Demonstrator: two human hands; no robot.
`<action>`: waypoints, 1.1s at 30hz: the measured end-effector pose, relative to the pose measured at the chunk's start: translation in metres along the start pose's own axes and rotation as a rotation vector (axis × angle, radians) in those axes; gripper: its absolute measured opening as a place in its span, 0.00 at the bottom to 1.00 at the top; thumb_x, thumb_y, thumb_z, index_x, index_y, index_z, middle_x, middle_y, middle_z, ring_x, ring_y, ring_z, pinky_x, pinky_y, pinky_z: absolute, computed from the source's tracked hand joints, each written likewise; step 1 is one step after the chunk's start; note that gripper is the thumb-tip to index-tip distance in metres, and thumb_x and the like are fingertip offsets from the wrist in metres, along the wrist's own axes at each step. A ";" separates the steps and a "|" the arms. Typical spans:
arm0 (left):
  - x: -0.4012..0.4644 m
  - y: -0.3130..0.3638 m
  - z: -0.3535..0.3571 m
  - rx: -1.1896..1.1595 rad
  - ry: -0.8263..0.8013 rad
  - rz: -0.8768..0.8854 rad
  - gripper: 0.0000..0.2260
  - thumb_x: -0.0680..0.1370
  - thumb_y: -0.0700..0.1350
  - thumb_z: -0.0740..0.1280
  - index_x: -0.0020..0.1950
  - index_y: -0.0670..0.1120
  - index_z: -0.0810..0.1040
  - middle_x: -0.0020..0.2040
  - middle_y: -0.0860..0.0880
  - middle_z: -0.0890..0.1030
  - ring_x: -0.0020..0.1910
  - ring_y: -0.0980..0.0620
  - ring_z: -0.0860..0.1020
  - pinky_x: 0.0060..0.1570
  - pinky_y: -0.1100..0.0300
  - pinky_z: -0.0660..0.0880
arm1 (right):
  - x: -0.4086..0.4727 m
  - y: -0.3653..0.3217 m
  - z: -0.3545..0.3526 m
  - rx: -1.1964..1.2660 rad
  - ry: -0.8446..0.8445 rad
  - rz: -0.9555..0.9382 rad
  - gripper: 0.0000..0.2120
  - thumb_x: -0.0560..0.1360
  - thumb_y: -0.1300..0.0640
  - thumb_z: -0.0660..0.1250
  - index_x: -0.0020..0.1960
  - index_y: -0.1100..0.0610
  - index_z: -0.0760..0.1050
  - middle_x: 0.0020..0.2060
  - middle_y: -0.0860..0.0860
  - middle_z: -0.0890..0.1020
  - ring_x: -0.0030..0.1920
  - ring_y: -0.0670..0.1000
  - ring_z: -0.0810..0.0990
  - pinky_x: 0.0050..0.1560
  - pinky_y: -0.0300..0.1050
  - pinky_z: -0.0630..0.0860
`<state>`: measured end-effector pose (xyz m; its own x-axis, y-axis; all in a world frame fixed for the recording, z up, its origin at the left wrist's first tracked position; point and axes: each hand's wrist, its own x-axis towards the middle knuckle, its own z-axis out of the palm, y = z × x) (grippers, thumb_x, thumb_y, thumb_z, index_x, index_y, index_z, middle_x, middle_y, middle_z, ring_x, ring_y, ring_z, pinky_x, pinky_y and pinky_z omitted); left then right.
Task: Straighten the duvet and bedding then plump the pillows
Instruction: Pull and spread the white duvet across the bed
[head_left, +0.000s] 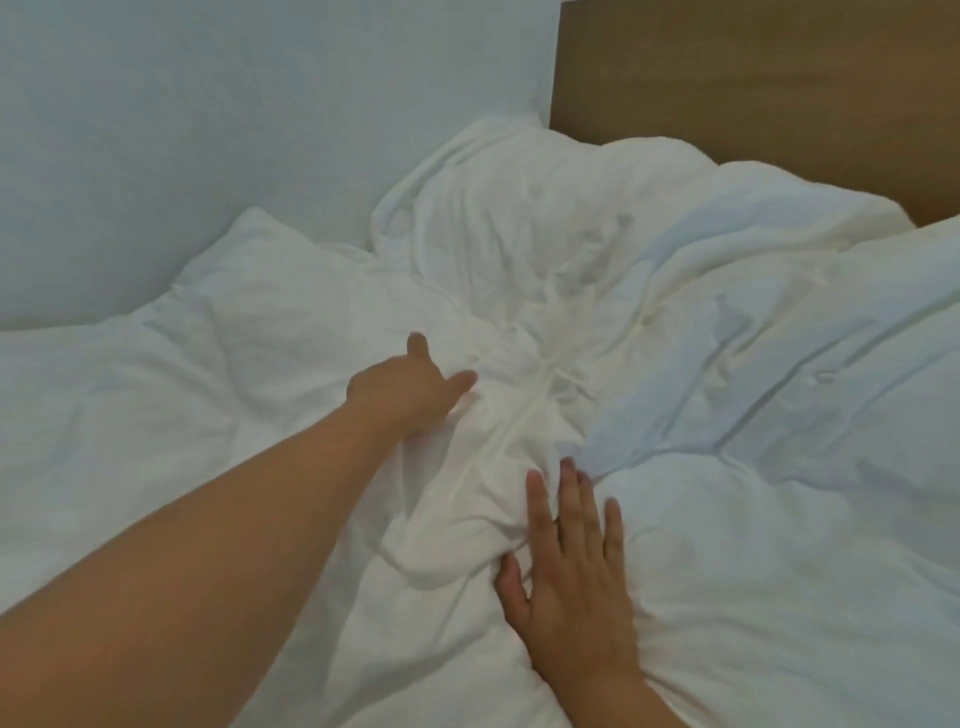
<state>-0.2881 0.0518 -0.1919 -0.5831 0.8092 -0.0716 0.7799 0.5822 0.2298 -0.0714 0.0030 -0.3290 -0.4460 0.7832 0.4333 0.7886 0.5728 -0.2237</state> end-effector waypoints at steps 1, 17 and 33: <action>0.015 -0.001 0.023 0.013 -0.068 -0.012 0.36 0.77 0.66 0.57 0.75 0.42 0.59 0.63 0.42 0.77 0.61 0.41 0.76 0.56 0.50 0.71 | 0.006 0.004 0.006 -0.016 0.029 -0.005 0.36 0.74 0.42 0.56 0.79 0.55 0.56 0.78 0.58 0.55 0.77 0.58 0.57 0.73 0.63 0.56; -0.121 -0.097 0.063 0.177 -0.232 0.154 0.29 0.79 0.67 0.39 0.78 0.59 0.38 0.79 0.53 0.37 0.77 0.49 0.35 0.70 0.41 0.28 | 0.056 -0.010 -0.031 -0.355 -0.346 -0.048 0.25 0.75 0.46 0.50 0.64 0.53 0.77 0.61 0.53 0.80 0.60 0.57 0.78 0.60 0.52 0.70; 0.072 -0.265 -0.043 -0.028 -0.043 -0.244 0.33 0.75 0.73 0.46 0.76 0.66 0.39 0.79 0.46 0.55 0.76 0.40 0.55 0.71 0.36 0.50 | 0.112 -0.180 0.100 -0.075 -0.183 -0.263 0.30 0.80 0.42 0.46 0.79 0.52 0.56 0.78 0.58 0.58 0.77 0.58 0.57 0.73 0.66 0.53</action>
<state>-0.5463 -0.0475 -0.2164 -0.7427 0.6480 -0.1689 0.6102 0.7588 0.2278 -0.3059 0.0118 -0.3274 -0.7020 0.6450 0.3021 0.6622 0.7472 -0.0565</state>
